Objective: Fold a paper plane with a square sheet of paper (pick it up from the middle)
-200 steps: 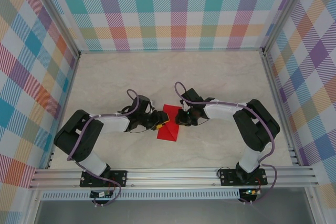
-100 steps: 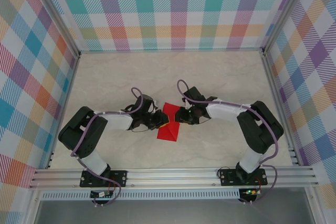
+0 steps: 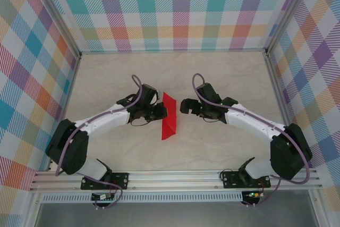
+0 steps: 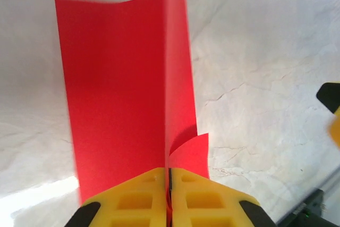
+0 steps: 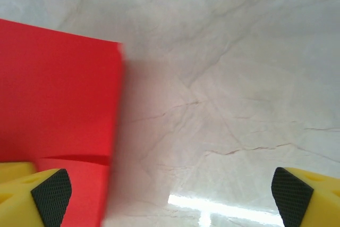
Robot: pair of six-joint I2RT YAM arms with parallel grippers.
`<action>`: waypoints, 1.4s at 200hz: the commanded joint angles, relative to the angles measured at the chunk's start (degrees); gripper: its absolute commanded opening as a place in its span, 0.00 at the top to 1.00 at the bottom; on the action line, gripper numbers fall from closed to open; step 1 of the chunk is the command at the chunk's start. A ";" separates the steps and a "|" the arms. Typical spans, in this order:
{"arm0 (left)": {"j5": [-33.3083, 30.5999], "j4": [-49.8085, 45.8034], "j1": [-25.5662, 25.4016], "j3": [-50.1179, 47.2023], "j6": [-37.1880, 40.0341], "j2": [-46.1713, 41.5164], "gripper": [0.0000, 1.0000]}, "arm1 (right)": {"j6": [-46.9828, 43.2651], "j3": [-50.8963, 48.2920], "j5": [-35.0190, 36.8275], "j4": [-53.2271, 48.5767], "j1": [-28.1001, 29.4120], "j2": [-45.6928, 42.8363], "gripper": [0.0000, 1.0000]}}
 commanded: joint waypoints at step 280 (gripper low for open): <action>-41.16 -28.98 -17.61 28.29 5.79 36.03 0.73 | 16.54 -6.67 16.67 -13.99 -7.74 -5.69 0.00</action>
